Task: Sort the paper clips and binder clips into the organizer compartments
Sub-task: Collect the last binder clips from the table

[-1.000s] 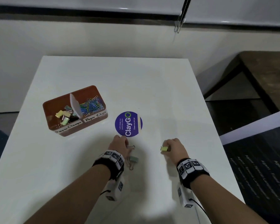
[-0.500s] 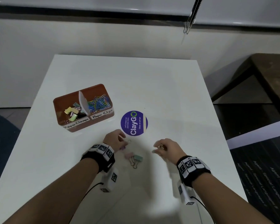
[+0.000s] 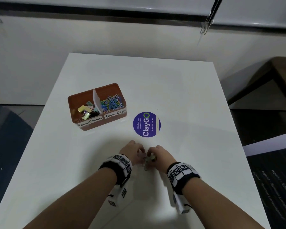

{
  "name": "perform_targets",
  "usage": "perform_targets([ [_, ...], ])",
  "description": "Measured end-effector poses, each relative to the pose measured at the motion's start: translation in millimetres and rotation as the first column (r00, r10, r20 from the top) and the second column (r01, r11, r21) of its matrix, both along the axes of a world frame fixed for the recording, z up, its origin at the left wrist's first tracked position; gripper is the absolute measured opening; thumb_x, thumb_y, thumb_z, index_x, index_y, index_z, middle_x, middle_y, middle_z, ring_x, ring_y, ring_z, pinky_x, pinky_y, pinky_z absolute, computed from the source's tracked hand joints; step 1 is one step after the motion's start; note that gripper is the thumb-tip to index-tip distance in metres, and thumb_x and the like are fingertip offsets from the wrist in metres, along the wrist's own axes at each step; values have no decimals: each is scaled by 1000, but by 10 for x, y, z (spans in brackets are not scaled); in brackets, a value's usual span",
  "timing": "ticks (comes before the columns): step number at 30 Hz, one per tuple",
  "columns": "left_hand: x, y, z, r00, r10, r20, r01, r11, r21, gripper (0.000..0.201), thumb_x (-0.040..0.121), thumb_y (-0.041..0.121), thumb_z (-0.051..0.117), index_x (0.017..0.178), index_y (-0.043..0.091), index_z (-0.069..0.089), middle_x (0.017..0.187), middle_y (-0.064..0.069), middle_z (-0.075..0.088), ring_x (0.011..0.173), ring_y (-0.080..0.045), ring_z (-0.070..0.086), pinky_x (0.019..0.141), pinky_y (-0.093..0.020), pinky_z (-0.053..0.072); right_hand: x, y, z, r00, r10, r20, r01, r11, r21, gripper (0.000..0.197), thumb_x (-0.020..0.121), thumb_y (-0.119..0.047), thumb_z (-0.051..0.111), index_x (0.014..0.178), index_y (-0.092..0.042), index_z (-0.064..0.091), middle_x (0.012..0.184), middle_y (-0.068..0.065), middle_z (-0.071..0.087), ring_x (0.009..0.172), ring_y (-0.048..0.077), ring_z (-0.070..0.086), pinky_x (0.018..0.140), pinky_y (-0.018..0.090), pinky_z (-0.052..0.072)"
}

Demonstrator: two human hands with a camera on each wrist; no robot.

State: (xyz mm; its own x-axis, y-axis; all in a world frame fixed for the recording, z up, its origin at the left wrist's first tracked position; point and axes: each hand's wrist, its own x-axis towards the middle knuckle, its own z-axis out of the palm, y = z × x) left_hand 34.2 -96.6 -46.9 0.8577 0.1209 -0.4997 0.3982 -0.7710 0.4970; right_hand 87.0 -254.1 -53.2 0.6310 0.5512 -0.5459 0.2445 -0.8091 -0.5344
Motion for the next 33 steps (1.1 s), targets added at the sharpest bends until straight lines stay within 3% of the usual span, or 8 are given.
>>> perform_targets([
  [6, -6, -1, -44, 999, -33, -31, 35, 999, 40, 22, 81, 36, 66, 97, 21, 65, 108, -3, 46, 93, -24, 59, 87, -34, 49, -8, -13, -27, 998, 25, 62, -27, 999, 31, 25, 80, -28, 71, 96, -11, 62, 104, 7, 52, 80, 16, 48, 73, 22, 39],
  [11, 9, 45, -16, 996, -81, -39, 83, 995, 59, 17, 77, 28, 69, 91, 22, 62, 104, -2, 57, 96, -26, 59, 85, -36, 50, -13, -3, 16, 997, 5, 81, -8, 999, 34, 16, 78, -22, 70, 81, -25, 55, 90, 0, 59, 80, 17, 50, 70, 24, 38],
  [17, 21, 152, 16, 995, -80, -58, 82, 996, 19, 24, 82, 27, 64, 99, 11, 60, 107, -8, 64, 99, -27, 59, 86, -35, 49, -4, 62, 4, 999, 9, 43, -11, 999, 45, 18, 80, -20, 66, 98, -21, 69, 93, 1, 59, 77, 17, 56, 69, 25, 45],
  [20, 26, 199, 38, 991, -101, -85, 103, 995, 16, 20, 81, 25, 64, 82, 6, 61, 107, -10, 67, 98, -27, 61, 84, -33, 48, -5, 66, -34, 995, 62, 83, -64, 998, 22, 20, 81, -21, 67, 101, -20, 67, 91, 0, 52, 80, 15, 52, 73, 23, 40],
  [23, -8, 276, 43, 995, -64, -81, 60, 997, -46, 22, 77, 24, 70, 65, 16, 54, 106, -4, 69, 93, -23, 64, 79, -29, 50, -45, 50, -62, 990, 85, 111, -90, 995, 40, 21, 81, -21, 68, 102, -20, 64, 92, -3, 45, 80, 15, 51, 78, 27, 45],
  [26, -67, 362, 55, 996, 27, -79, -36, 993, -112, 17, 76, 19, 74, 81, 6, 64, 107, -1, 71, 92, -20, 66, 79, -27, 53, -80, 26, -51, 988, 92, 124, -100, 993, 60, 21, 80, -25, 69, 98, -21, 58, 93, -6, 45, 79, 15, 52, 78, 30, 46],
  [31, -159, 511, 125, 991, 93, -100, -109, 979, -174, 17, 77, 15, 73, 74, 12, 57, 100, 1, 70, 54, -3, 55, 57, -16, 48, -113, 18, 5, 998, -2, 57, -5, 992, 125, 33, 77, -19, 69, 74, -31, 38, 81, -4, 56, 71, 19, 50, 72, 35, 45],
  [33, -195, 564, 161, 988, 113, -105, -132, 973, -190, 20, 77, 15, 73, 70, 15, 55, 89, 5, 67, 52, -3, 55, 54, -14, 47, -126, 25, 41, 999, -32, 28, 28, 991, 133, 39, 76, -17, 70, 70, -35, 35, 82, 1, 60, 69, 19, 50, 72, 37, 47],
])
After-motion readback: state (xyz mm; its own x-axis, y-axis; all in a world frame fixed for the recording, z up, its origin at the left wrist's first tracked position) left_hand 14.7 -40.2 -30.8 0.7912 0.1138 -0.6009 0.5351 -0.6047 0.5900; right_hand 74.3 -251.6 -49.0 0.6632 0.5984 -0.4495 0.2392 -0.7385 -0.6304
